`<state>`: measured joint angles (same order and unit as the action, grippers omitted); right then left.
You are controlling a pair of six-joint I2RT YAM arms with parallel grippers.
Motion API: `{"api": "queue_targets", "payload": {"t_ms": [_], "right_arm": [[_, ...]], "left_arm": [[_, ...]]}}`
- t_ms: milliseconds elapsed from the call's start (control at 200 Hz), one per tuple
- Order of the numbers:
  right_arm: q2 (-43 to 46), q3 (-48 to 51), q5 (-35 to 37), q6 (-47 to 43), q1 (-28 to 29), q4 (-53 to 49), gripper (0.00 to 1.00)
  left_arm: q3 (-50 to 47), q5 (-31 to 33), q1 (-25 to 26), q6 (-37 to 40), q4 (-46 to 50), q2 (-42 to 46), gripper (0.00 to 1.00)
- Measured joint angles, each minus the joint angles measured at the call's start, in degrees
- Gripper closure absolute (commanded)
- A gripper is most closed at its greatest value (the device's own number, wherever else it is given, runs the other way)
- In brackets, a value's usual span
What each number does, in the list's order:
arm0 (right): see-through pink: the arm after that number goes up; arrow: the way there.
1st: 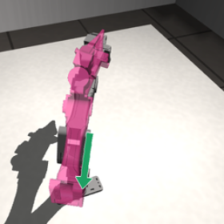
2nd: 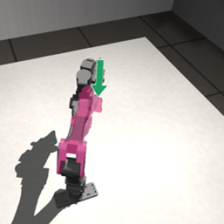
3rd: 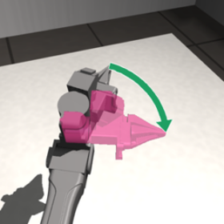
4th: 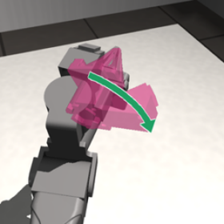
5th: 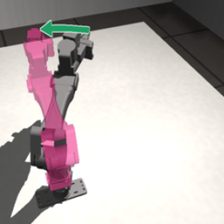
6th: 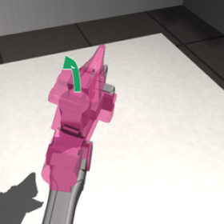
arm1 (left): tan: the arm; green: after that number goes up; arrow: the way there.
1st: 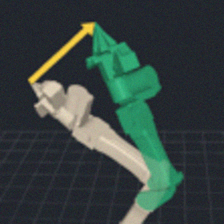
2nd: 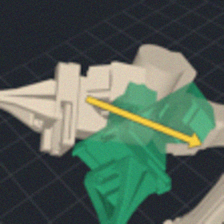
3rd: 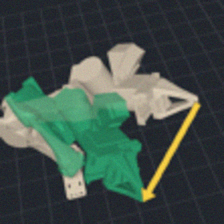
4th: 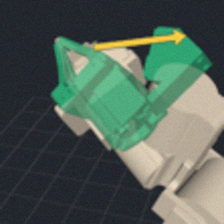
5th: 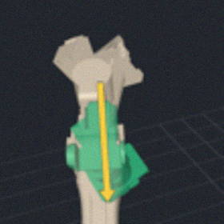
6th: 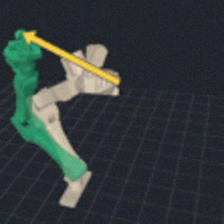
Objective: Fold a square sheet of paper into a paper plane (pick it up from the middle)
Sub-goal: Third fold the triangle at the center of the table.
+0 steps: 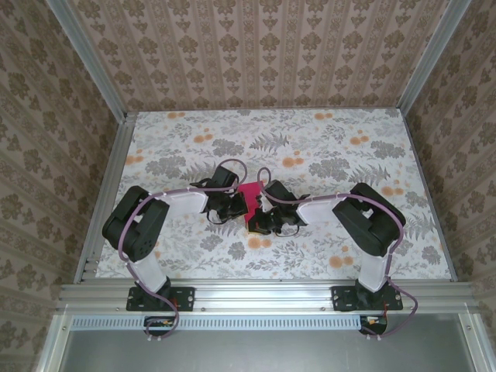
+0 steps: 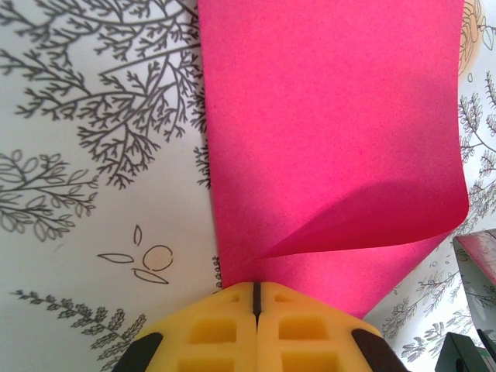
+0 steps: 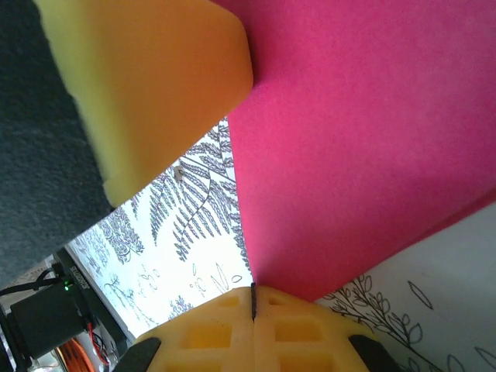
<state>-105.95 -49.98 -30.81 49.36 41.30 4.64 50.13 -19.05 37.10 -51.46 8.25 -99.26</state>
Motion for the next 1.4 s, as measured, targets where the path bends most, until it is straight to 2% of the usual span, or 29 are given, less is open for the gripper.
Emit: {"api": "queue_targets", "payload": {"t_ms": [300, 470, 1025, 1400], "right_arm": [[3.1, -0.3, 0.3, -0.2, -0.7, -1.6, 0.94], [6.5, -1.5, 0.7, -2.1, -3.7, -2.4, 0.95], [-1.7, -6.5, 2.2, -5.7, -5.9, -6.7, 0.96], [-2.0, -5.8, 2.8, -4.0, -7.1, -6.2, 0.96]], "left_arm": [[0.0, 0.0, 0.0, 0.0, 0.0, 0.0, 0.98], [0.0, 0.0, 0.0, 0.0, 0.0, 0.0, 0.98], [0.2, 0.0, 0.0, 0.0, 0.3, 0.0, 0.98], [1.1, 0.0, 0.0, 0.3, 1.7, -0.4, 0.98]]}}
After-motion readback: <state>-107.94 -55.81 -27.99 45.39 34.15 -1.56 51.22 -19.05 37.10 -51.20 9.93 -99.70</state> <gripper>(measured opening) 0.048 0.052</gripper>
